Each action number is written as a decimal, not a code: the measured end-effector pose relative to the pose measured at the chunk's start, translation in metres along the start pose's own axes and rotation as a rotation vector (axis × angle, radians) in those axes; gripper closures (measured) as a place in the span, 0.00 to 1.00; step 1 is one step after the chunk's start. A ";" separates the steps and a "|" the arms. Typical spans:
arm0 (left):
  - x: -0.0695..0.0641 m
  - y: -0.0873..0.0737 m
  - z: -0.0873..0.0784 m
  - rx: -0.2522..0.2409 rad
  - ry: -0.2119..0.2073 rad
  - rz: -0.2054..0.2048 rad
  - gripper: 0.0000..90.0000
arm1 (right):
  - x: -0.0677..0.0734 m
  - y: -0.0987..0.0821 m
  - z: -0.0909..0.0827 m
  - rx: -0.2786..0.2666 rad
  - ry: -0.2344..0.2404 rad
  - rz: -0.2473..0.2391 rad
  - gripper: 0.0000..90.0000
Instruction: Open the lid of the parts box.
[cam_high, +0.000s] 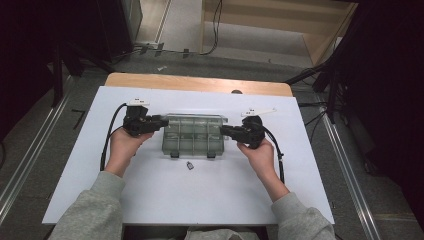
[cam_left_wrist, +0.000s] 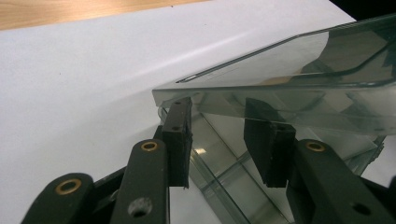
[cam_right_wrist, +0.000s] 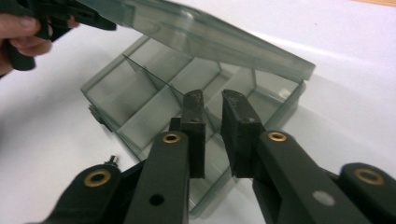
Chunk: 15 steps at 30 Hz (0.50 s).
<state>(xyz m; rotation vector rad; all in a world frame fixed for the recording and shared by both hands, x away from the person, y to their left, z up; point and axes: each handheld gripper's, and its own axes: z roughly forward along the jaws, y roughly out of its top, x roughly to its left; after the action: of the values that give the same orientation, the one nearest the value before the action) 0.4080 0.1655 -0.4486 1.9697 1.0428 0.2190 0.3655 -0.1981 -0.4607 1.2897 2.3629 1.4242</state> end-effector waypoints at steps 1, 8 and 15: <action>0.000 0.000 0.000 -0.001 0.000 0.001 0.69 | 0.000 0.000 0.000 0.000 0.000 0.000 0.85; 0.001 0.001 0.001 -0.005 -0.005 -0.004 0.69 | -0.006 -0.006 -0.001 -0.018 -0.046 0.023 0.65; 0.000 0.001 0.001 -0.009 -0.006 -0.006 0.68 | -0.015 -0.010 0.002 -0.026 -0.052 0.047 0.44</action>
<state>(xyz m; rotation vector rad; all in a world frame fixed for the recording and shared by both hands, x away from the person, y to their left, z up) 0.4094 0.1646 -0.4482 1.9573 1.0418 0.2141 0.3697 -0.2089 -0.4743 1.3679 2.2877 1.4113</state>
